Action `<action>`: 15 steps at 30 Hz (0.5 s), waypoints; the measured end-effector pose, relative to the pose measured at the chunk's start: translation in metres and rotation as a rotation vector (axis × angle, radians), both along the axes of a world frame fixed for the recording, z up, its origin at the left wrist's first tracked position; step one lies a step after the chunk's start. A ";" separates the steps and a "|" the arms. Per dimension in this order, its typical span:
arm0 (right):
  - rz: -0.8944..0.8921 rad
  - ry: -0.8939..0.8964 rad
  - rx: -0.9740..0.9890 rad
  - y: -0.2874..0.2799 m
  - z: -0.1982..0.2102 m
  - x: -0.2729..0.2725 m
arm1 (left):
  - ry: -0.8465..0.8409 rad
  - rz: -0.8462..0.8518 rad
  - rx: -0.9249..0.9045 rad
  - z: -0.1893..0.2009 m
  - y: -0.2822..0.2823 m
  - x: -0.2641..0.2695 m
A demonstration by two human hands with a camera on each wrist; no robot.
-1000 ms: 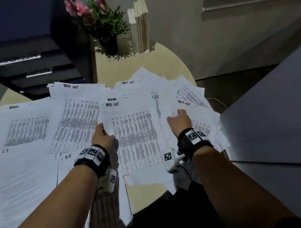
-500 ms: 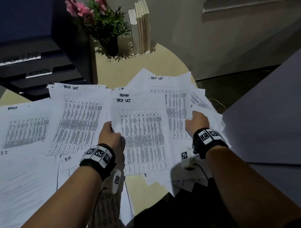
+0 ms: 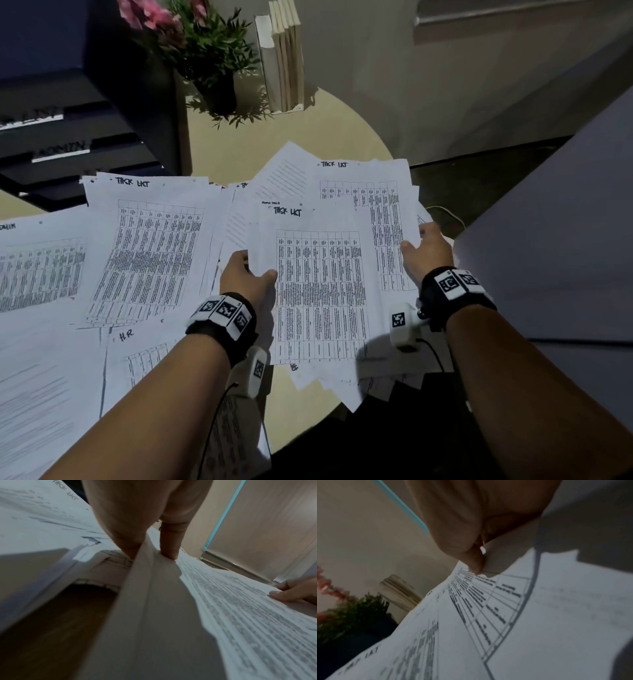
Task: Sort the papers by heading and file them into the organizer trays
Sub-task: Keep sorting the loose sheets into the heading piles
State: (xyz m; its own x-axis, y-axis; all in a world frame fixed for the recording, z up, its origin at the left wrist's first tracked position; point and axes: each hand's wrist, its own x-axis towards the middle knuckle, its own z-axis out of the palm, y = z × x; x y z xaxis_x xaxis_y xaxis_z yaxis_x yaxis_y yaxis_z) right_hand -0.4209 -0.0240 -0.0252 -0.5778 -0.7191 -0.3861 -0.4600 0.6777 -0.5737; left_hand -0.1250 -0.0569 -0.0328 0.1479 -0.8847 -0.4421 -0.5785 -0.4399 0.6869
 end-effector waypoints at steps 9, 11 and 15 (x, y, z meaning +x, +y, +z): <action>0.159 0.331 -0.369 -0.014 0.043 -0.015 | -0.011 0.221 -0.228 0.013 -0.012 0.027; 0.173 0.339 -0.464 -0.018 0.059 -0.017 | -0.039 0.218 -0.279 0.012 -0.018 0.038; 0.073 0.233 -0.484 -0.027 0.081 -0.023 | -0.041 0.256 -0.236 0.019 -0.024 0.046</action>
